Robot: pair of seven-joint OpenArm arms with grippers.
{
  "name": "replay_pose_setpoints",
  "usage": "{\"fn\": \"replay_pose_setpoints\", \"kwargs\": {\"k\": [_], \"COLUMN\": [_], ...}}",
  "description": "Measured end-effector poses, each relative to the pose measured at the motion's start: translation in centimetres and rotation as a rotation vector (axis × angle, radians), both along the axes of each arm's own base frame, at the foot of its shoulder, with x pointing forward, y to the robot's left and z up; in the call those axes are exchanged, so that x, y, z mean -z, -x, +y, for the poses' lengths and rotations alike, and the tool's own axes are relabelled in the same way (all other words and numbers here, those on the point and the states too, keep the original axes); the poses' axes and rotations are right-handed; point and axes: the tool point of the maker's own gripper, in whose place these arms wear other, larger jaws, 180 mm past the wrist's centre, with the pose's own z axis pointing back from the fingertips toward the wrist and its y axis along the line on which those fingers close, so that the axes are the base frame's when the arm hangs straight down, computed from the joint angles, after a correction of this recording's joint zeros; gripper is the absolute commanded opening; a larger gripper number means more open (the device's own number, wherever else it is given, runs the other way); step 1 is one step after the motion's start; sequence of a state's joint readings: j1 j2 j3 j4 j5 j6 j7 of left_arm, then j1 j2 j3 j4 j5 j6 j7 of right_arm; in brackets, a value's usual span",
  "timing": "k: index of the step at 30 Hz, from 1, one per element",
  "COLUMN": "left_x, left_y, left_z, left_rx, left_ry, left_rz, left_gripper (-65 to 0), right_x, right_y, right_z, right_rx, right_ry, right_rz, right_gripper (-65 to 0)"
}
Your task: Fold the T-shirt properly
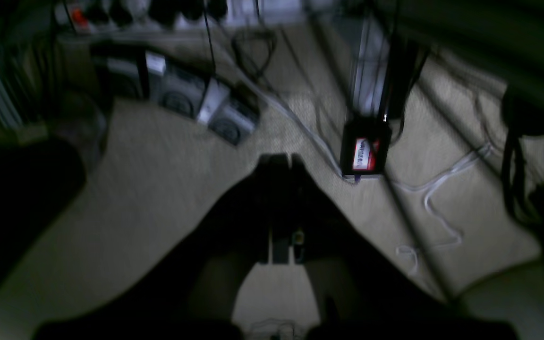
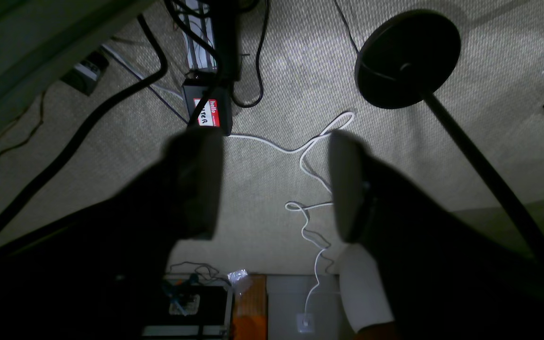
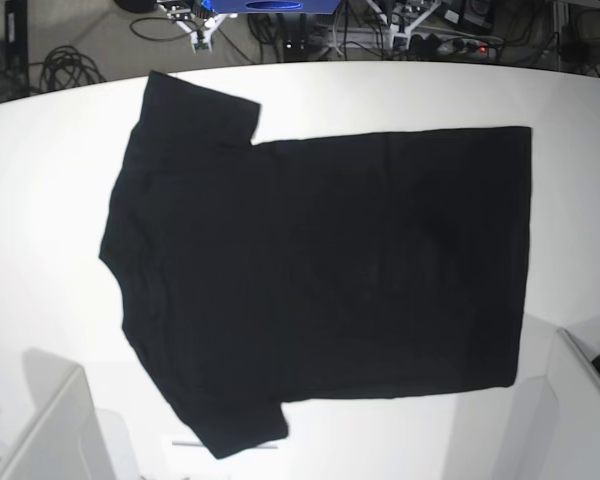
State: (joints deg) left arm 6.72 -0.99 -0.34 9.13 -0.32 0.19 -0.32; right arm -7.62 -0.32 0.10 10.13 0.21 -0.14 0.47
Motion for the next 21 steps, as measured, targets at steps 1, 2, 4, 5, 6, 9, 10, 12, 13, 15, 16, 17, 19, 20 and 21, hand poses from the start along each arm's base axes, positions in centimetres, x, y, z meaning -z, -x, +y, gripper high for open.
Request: {"fn": "replay_pose_setpoints", "kwargs": {"k": [1,2,4,5,6,9,10,12,13,15,16,17,19,20,21], "left_x": [0.0,0.0,0.0,-0.1,-0.1,-0.1,-0.1,0.0,0.0,0.0,0.0,0.0,-0.1,-0.1,-0.1], "left_y": [-0.4,-0.7,-0.3,0.2,0.5,1.2,1.2,0.7,0.3,0.1,0.1,0.2,0.4,0.5,0.5], "left_z": [0.1,0.3,0.5,0.6,0.7,0.5,0.4,0.3,0.2,0.2,0.2,0.3,0.3,0.3,0.3], "left_rx": [0.001,0.001,0.000,-0.004,-0.006,-0.006,-0.002,-0.002,-0.002,-0.002,-0.002,-0.002,0.001,0.003,0.004], "left_ry": [-0.002,-0.004,-0.008,-0.009,-0.011,-0.009,-0.007,-0.004,-0.003,-0.003,-0.003,-0.004,-0.005,-0.004,-0.004], "left_rz": [-0.013,-0.023,-0.013,-0.002,0.004,0.021,0.020,0.011,-0.001,-0.004,-0.004,-0.002,0.001,0.004,0.004], "left_gripper": [-64.3,-64.2,-60.7,-56.1,-50.7,-32.7,-28.5,-24.8,-24.7,-24.7,-24.7,-24.7,-24.8,-25.2,-27.2], "right_x": [0.0,0.0,-0.1,-0.1,-0.1,-0.1,-0.1,-0.1,-0.1,-0.1,-0.1,-0.1,-0.1,-0.1,-0.1], "right_y": [0.2,0.6,1.1,1.2,1.3,1.3,1.4,1.5,1.5,1.5,1.5,1.5,1.3,1.2,1.1], "right_z": [0.0,0.0,0.0,0.0,0.0,0.0,0.0,0.0,0.0,-0.2,-0.4,-0.7,-1.2,-1.3,-1.4], "right_rx": [0.000,0.000,0.000,0.000,0.000,0.007,0.007,0.008,0.007,0.007,0.007,0.006,0.005,0.005,0.004], "right_ry": [0.000,0.000,0.000,0.000,0.000,0.000,0.000,0.000,0.000,0.003,0.006,0.011,0.018,0.020,0.021], "right_rz": [-0.001,0.011,0.018,0.019,0.021,0.024,0.026,0.028,0.029,0.028,0.027,0.027,0.022,0.019,0.011], "right_gripper": [-33.5,-37.2,-50.9,-61.2,-65.0,-65.0,-65.0,-65.0,-65.0,-65.0,-65.0,-65.0,-65.0,-65.0,-65.0]}}
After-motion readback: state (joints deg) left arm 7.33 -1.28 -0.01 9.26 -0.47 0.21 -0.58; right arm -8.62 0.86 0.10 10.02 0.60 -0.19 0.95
